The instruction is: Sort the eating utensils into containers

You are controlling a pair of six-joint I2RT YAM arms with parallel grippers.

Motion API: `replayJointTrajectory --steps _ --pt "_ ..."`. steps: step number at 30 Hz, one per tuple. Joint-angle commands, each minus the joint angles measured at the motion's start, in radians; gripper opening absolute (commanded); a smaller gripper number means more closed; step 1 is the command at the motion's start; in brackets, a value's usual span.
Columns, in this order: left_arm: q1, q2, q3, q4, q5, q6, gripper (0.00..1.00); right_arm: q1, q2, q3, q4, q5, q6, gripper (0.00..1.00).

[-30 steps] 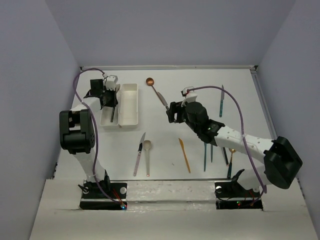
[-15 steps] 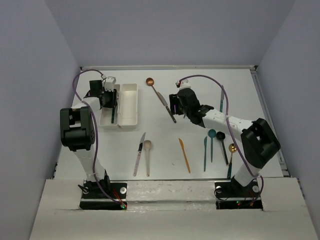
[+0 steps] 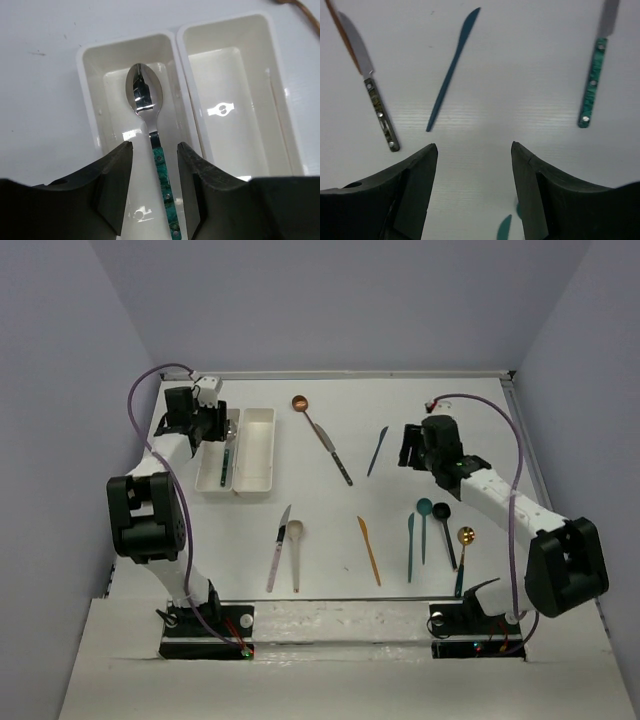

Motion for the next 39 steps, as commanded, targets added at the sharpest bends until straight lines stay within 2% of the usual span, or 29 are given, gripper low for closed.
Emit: replayJointTrajectory --steps 1,5,13,19,22,24,33,37,39 --pt "0.004 -0.132 0.010 0.004 0.099 -0.027 0.54 -0.243 -0.080 -0.059 -0.040 -0.140 0.037 0.66" --pt "0.005 -0.181 0.019 -0.028 0.162 -0.045 0.55 -0.349 0.025 -0.014 -0.086 -0.140 0.002 0.67" --pt "0.005 -0.325 -0.083 -0.023 0.163 0.035 0.59 -0.438 0.309 0.187 -0.158 -0.132 -0.050 0.69" --pt "0.007 -0.414 -0.200 0.024 0.133 0.087 0.65 -0.460 0.473 0.354 -0.215 -0.043 -0.093 0.63" --pt "0.005 -0.431 -0.222 0.035 0.127 0.090 0.65 -0.460 0.534 0.408 -0.259 -0.077 -0.116 0.56" --pt "0.005 -0.430 -0.222 0.035 0.124 0.090 0.65 -0.460 0.544 0.408 -0.261 -0.135 -0.119 0.49" --pt "0.007 -0.436 -0.213 0.038 0.129 0.076 0.65 -0.460 0.506 0.335 -0.266 -0.152 -0.129 0.50" --pt "0.005 -0.433 -0.214 0.043 0.135 0.065 0.65 -0.448 0.502 0.290 -0.258 -0.150 -0.116 0.32" --pt "0.005 -0.428 -0.211 0.041 0.135 0.062 0.65 -0.448 0.507 0.276 -0.229 -0.164 -0.115 0.16"
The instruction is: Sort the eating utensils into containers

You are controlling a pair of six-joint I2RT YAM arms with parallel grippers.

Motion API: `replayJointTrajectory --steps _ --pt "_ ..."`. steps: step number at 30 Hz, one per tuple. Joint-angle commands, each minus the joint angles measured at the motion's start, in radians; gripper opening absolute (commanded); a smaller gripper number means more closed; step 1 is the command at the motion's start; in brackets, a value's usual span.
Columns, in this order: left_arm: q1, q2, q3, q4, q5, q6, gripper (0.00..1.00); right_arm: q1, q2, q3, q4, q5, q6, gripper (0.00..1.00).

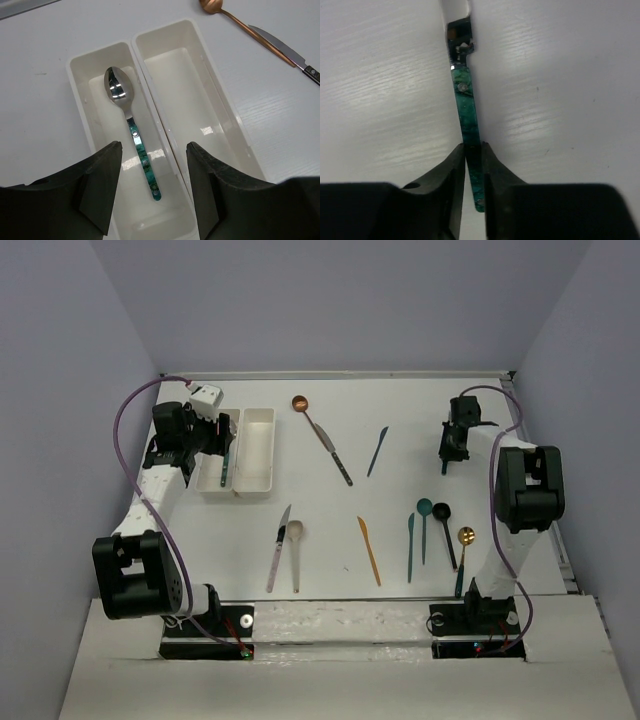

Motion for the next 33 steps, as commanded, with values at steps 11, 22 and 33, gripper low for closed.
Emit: replayJointTrajectory --steps 11,22,33 --pt "0.002 -0.059 0.041 -0.022 0.088 0.007 0.65 0.035 -0.404 -0.312 0.373 0.051 -0.039 0.00" --pt "-0.176 -0.147 0.126 -0.127 0.122 -0.010 0.64 0.365 -0.748 -0.423 0.623 0.173 -0.059 0.00" --pt "-0.426 -0.174 0.164 -0.050 0.142 -0.203 0.71 0.853 -0.548 -0.348 0.968 0.321 -0.024 0.00"
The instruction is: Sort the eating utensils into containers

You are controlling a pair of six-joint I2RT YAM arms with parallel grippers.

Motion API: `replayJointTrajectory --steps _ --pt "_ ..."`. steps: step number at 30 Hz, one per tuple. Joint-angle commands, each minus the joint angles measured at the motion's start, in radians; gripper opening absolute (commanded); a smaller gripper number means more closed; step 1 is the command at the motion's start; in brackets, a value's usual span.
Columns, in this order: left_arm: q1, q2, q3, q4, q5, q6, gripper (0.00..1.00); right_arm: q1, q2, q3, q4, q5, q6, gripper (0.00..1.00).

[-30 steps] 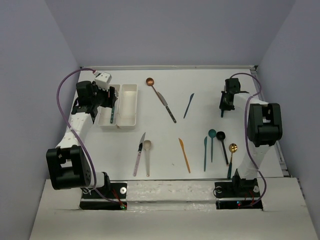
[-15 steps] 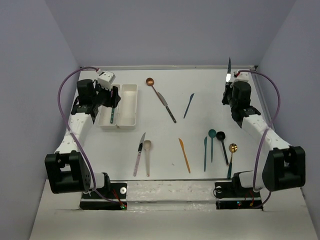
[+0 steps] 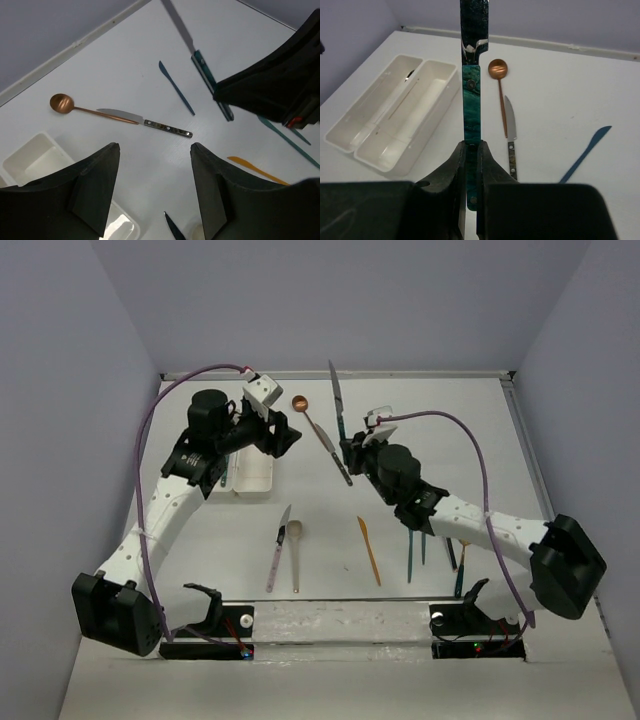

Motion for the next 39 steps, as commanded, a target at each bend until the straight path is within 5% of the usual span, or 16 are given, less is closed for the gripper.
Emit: replayJointTrajectory --steps 1,15,25,27,33,38,39 --pt "-0.051 -0.002 0.003 0.065 -0.028 -0.092 0.72 0.103 0.096 0.116 0.180 0.064 -0.002 0.00" --pt "-0.059 0.025 -0.018 0.098 -0.183 -0.121 0.73 0.183 0.257 0.280 0.161 -0.016 0.044 0.00" --pt "-0.059 0.064 -0.020 0.157 -0.154 -0.176 0.61 0.201 0.288 0.308 0.174 -0.056 0.046 0.00" --pt "-0.059 0.068 -0.025 0.164 -0.136 -0.209 0.53 0.201 0.297 0.318 0.170 -0.062 0.049 0.00" --pt "-0.059 0.084 -0.028 0.140 -0.152 -0.199 0.00 0.201 0.301 0.321 0.172 -0.050 0.056 0.00" --pt "-0.050 0.107 -0.017 0.105 -0.169 -0.155 0.00 0.201 0.304 0.337 0.099 -0.020 0.061 0.00" --pt "-0.035 0.116 -0.015 0.100 -0.181 -0.126 0.00 0.201 0.306 0.349 0.044 -0.019 0.062 0.29"
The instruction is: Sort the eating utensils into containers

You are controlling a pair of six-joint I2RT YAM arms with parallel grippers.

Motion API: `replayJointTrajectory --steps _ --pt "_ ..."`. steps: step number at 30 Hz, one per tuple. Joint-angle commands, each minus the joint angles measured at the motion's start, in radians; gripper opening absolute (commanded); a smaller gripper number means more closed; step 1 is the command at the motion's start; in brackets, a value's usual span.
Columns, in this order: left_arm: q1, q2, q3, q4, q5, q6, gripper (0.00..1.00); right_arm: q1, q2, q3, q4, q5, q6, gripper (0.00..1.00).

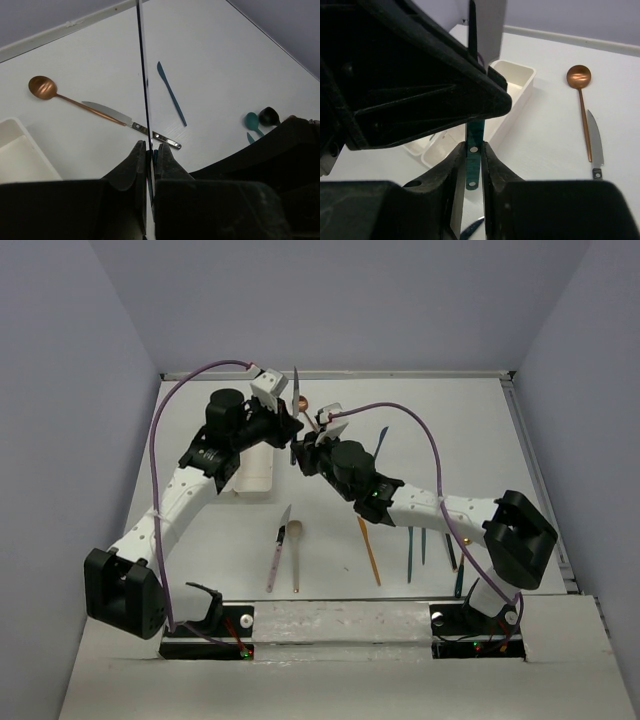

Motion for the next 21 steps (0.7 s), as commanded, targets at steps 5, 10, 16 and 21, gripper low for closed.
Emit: replayJointTrajectory --steps 5,10,16,21 --pt "0.122 0.081 -0.013 0.025 -0.233 0.179 0.00 0.011 -0.062 0.007 -0.077 0.082 0.023 0.72" --pt "0.219 0.208 0.002 0.027 -0.187 0.209 0.00 0.011 -0.154 -0.125 -0.097 0.126 0.029 0.73" --pt "0.236 0.350 0.024 0.028 -0.170 0.208 0.00 0.011 -0.204 -0.186 -0.124 0.174 0.034 0.73" --pt "0.249 0.422 0.025 0.030 -0.080 0.164 0.00 0.011 -0.223 -0.214 -0.149 0.194 0.040 0.73"
